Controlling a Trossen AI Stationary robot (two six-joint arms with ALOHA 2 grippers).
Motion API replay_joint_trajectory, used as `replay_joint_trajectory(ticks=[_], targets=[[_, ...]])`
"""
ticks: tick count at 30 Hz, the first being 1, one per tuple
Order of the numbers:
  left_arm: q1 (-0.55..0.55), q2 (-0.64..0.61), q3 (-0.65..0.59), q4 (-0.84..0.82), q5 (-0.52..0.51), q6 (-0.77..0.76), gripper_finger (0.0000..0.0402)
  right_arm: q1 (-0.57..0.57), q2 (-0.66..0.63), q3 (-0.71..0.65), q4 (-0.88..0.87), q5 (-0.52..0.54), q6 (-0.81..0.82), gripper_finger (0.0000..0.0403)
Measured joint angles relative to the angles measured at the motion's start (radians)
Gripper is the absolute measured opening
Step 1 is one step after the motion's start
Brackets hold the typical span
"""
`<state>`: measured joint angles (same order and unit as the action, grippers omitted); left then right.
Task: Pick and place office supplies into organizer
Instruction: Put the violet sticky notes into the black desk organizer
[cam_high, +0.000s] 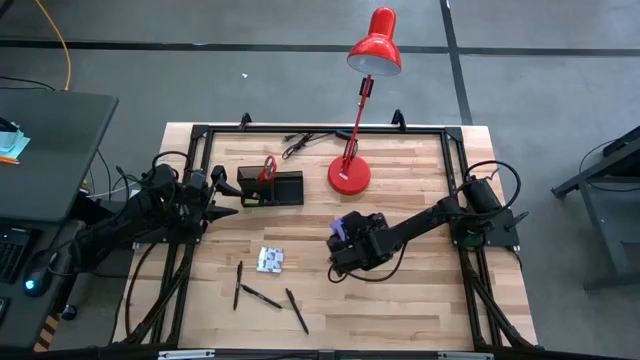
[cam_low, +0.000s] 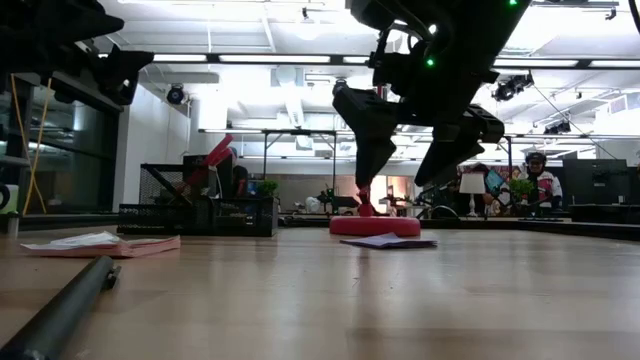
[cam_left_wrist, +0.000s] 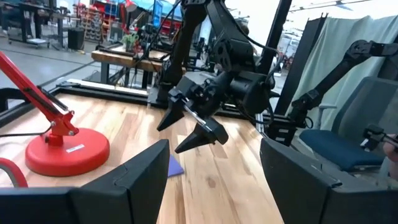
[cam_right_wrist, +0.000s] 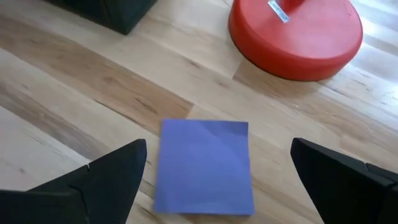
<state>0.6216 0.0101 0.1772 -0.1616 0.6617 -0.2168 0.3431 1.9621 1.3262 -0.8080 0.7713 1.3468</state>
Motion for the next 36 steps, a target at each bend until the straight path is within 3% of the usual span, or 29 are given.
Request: replay_joint_trajectory(ticks=[7, 19, 26, 31, 36], targets=[[0.000, 0.000, 0.000, 0.000, 0.000, 0.001, 0.0239, -0.005, 0.000, 0.000, 0.082, 0.019, 0.044, 0.0393], [0.000, 0.000, 0.000, 0.000, 0.000, 0.003, 0.0239, -0.009, 0.043, 0.000, 0.132, 0.153, 0.076, 0.0394], [0.000, 0.000, 0.000, 0.000, 0.000, 0.003, 0.0239, -0.055, 0.056, 0.000, 0.189, 0.049, 0.038, 0.0399], [0.000, 0.000, 0.000, 0.000, 0.000, 0.003, 0.0239, -0.104, 0.056, 0.000, 0.199, -0.147, 0.083, 0.0397], [0.000, 0.000, 0.000, 0.000, 0.000, 0.003, 0.0239, -0.116, 0.073, 0.000, 0.219, -0.104, 0.067, 0.0397]])
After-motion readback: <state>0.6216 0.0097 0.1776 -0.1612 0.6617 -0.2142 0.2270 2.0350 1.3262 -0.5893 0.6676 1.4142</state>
